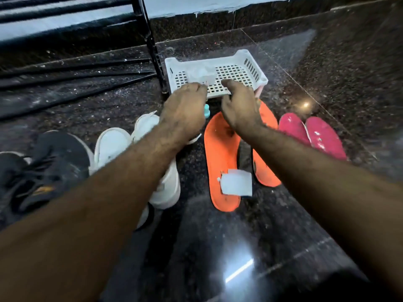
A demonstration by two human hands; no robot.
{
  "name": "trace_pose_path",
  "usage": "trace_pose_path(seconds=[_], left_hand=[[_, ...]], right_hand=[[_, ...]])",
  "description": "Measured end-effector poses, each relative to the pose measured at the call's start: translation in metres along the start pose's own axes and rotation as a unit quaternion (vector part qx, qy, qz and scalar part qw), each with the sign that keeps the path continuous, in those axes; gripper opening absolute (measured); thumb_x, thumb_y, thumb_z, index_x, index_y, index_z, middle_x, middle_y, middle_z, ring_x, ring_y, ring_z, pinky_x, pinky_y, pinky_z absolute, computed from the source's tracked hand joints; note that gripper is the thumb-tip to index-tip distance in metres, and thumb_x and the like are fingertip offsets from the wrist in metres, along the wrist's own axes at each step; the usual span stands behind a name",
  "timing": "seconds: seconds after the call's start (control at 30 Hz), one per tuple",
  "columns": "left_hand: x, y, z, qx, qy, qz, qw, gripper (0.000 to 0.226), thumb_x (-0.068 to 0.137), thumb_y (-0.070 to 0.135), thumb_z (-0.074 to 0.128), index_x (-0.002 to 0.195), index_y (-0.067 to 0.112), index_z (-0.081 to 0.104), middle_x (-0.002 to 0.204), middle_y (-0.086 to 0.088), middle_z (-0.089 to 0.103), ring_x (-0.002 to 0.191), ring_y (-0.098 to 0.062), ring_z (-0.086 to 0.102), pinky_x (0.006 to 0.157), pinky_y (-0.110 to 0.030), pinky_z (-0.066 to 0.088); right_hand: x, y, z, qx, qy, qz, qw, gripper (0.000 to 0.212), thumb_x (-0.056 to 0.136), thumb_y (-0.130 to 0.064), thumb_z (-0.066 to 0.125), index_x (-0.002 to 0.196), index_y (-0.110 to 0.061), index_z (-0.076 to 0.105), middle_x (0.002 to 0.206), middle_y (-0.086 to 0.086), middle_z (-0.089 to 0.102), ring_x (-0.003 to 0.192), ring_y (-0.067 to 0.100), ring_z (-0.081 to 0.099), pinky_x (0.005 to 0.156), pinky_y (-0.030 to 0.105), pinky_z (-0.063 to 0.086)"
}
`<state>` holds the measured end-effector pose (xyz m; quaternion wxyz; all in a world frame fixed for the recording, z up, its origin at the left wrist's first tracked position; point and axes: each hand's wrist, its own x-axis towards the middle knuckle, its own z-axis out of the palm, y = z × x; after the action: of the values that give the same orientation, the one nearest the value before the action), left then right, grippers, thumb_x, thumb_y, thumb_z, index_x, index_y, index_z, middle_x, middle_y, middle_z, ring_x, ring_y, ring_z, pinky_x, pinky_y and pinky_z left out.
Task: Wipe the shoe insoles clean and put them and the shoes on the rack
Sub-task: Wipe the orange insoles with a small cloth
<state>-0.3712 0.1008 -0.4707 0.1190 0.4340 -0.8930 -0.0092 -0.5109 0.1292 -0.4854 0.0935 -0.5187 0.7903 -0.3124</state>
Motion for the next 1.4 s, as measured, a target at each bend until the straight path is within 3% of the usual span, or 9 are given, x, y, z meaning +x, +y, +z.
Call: trace_pose_path(seconds=[0.13, 0.33, 0.57, 0.73, 0.87, 1.03, 1.1, 1.27, 1.4], left_hand=[[-0.066, 0.041, -0.004, -0.086, 0.035, -0.004, 0.996, 0.034, 0.092, 0.012, 0.052, 0.125, 0.003, 0.057, 0.119, -0.019, 0.06, 0.114, -0.037, 0.056, 0.098, -0.047, 0.048], [-0.138, 0.07, -0.027, -0.111, 0.029, -0.008, 0.993, 0.048, 0.088, 0.001, 0.05, 0.135, -0.003, 0.052, 0.129, -0.023, 0.058, 0.122, -0.039, 0.054, 0.106, -0.045, 0.043], [-0.192, 0.078, -0.036, -0.115, 0.016, -0.016, 0.993, 0.047, 0.096, 0.009, 0.047, 0.142, 0.003, 0.047, 0.139, -0.015, 0.054, 0.129, -0.03, 0.05, 0.109, -0.039, 0.039], [-0.205, 0.071, -0.014, -0.137, -0.012, -0.038, 0.99, 0.051, 0.098, 0.009, 0.053, 0.147, 0.002, 0.042, 0.148, -0.015, 0.048, 0.14, -0.026, 0.04, 0.118, -0.034, 0.028], [-0.186, 0.072, 0.004, -0.172, -0.036, -0.063, 0.982, 0.053, 0.095, 0.012, 0.059, 0.145, 0.003, 0.044, 0.147, -0.015, 0.049, 0.138, -0.029, 0.043, 0.116, -0.038, 0.033], [-0.178, 0.079, 0.01, -0.22, -0.038, -0.12, 0.967, 0.046, 0.095, 0.018, 0.058, 0.138, 0.003, 0.051, 0.142, -0.016, 0.052, 0.131, -0.033, 0.049, 0.107, -0.045, 0.041], [-0.151, 0.064, 0.06, -0.229, -0.074, -0.156, 0.958, 0.043, 0.09, 0.02, 0.055, 0.129, 0.001, 0.057, 0.138, -0.02, 0.054, 0.126, -0.039, 0.052, 0.104, -0.049, 0.043], [-0.166, 0.085, 0.056, -0.245, -0.052, -0.147, 0.957, 0.045, 0.086, 0.017, 0.063, 0.129, 0.004, 0.059, 0.137, -0.021, 0.051, 0.124, -0.04, 0.048, 0.105, -0.05, 0.041], [-0.157, 0.08, 0.062, -0.374, -0.002, -0.24, 0.896, 0.065, 0.083, 0.024, 0.061, 0.143, 0.008, 0.042, 0.125, -0.014, 0.062, 0.114, -0.032, 0.06, 0.099, -0.047, 0.048]], right_hand=[[-0.067, 0.009, -0.027, 0.065, 0.013, -0.001, 0.998, 0.049, 0.075, -0.018, 0.038, 0.114, -0.014, 0.067, 0.113, 0.012, 0.071, 0.111, 0.035, 0.062, 0.091, 0.05, 0.05], [-0.151, 0.021, -0.054, 0.094, -0.016, 0.007, 0.995, 0.045, 0.089, -0.014, 0.043, 0.13, -0.013, 0.062, 0.127, 0.009, 0.067, 0.118, 0.028, 0.061, 0.099, 0.04, 0.048], [-0.192, 0.027, -0.066, 0.04, -0.096, -0.004, 0.995, 0.047, 0.088, -0.008, 0.049, 0.135, -0.01, 0.057, 0.136, 0.008, 0.061, 0.124, 0.027, 0.056, 0.106, 0.038, 0.043], [-0.196, 0.039, -0.058, 0.004, -0.187, 0.009, 0.982, 0.047, 0.093, -0.019, 0.058, 0.139, -0.016, 0.053, 0.139, 0.005, 0.057, 0.123, 0.026, 0.056, 0.104, 0.037, 0.045], [-0.177, 0.043, -0.049, -0.035, -0.227, -0.003, 0.973, 0.049, 0.091, -0.028, 0.065, 0.137, -0.016, 0.054, 0.136, 0.008, 0.058, 0.122, 0.029, 0.056, 0.101, 0.042, 0.045], [-0.167, 0.037, -0.054, -0.094, -0.227, -0.047, 0.968, 0.037, 0.078, -0.029, 0.08, 0.111, -0.022, 0.064, 0.113, 0.007, 0.054, 0.11, 0.029, 0.054, 0.092, 0.042, 0.047], [-0.133, 0.053, -0.015, -0.118, -0.257, -0.034, 0.959, 0.04, 0.075, -0.032, 0.083, 0.109, -0.023, 0.064, 0.113, 0.007, 0.05, 0.109, 0.03, 0.05, 0.091, 0.041, 0.046], [-0.145, 0.053, -0.026, -0.146, -0.249, -0.058, 0.956, 0.044, 0.075, -0.038, 0.081, 0.111, -0.026, 0.058, 0.109, 0.006, 0.046, 0.106, 0.03, 0.046, 0.089, 0.043, 0.044], [-0.144, 0.05, -0.025, -0.142, -0.274, -0.032, 0.951, 0.043, 0.072, -0.038, 0.083, 0.106, -0.027, 0.06, 0.108, 0.004, 0.051, 0.104, 0.028, 0.047, 0.089, 0.037, 0.043]])
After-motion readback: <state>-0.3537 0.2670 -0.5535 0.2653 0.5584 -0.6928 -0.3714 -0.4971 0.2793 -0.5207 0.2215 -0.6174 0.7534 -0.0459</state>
